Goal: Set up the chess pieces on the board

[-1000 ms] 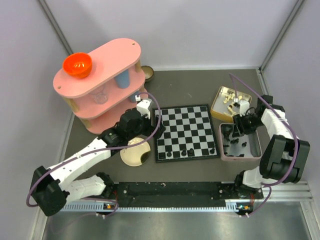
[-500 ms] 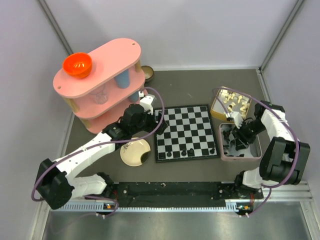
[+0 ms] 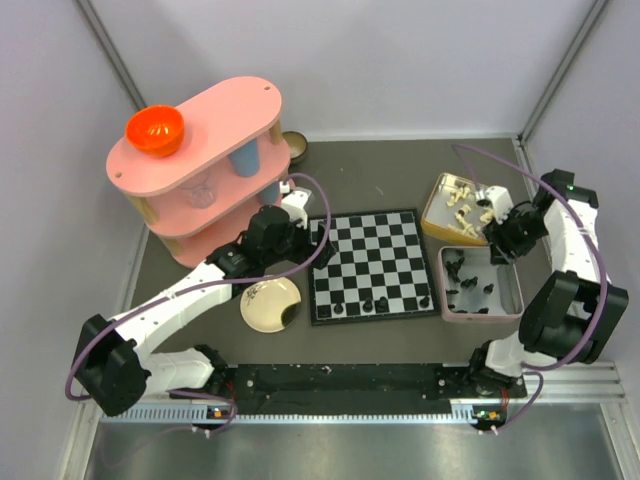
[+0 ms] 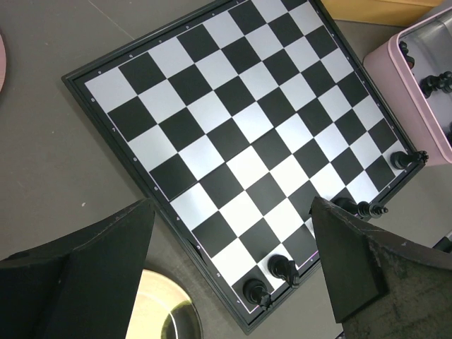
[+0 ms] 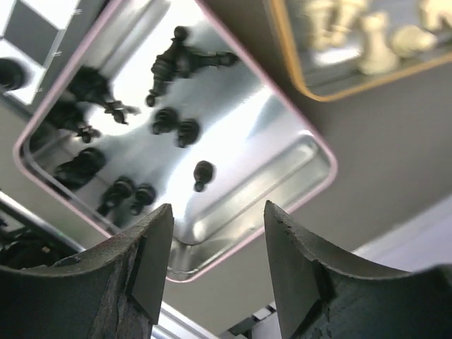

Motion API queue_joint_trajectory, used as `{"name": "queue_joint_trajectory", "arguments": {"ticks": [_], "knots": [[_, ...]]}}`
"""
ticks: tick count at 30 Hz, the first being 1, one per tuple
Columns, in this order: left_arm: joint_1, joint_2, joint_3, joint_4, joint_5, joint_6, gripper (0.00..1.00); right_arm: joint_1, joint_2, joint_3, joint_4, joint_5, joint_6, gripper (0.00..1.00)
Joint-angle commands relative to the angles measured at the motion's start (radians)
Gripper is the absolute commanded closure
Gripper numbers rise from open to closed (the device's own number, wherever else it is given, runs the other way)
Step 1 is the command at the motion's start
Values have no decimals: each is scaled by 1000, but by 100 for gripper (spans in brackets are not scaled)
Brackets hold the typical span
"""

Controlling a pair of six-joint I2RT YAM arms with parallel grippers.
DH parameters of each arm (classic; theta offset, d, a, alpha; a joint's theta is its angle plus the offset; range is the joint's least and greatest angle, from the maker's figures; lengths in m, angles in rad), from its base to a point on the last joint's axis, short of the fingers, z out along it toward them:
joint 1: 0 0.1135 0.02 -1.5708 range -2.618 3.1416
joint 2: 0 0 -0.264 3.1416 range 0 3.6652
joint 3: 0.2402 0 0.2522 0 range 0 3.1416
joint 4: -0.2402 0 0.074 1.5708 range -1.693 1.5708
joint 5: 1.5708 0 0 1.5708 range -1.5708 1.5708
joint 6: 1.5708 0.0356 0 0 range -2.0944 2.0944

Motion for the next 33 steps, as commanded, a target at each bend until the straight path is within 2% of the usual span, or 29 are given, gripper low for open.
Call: {"name": "queue_joint_trajectory", "arguments": {"ticks": [1, 4, 13, 16, 19, 20, 23, 26, 30, 33], "knots": [[15, -32, 0, 31, 7, 26, 3, -76, 96, 88, 89, 70, 83, 44], [21, -46, -17, 40, 13, 25, 3, -79, 139, 117, 122, 118, 115, 40], [29, -71, -49, 52, 15, 17, 3, -81, 201, 76, 240, 216, 267, 42], [32, -74, -47, 46, 18, 20, 3, -79, 150, 54, 247, 146, 273, 42], [35, -71, -47, 49, 22, 20, 3, -69, 92, 40, 233, 2, 252, 42], [36, -71, -44, 48, 27, 21, 3, -47, 69, 40, 219, -60, 247, 42], [35, -58, -31, 46, 31, 23, 3, 37, 58, 14, 199, -117, 317, 44], [38, -55, -18, 35, 30, 25, 3, 111, 60, -33, 222, -120, 435, 46], [36, -66, -15, 23, 21, 15, 3, 129, 57, -119, 311, -91, 571, 53], [36, -74, -20, 20, 21, 5, 3, 129, 57, -168, 374, -48, 655, 54]]}}
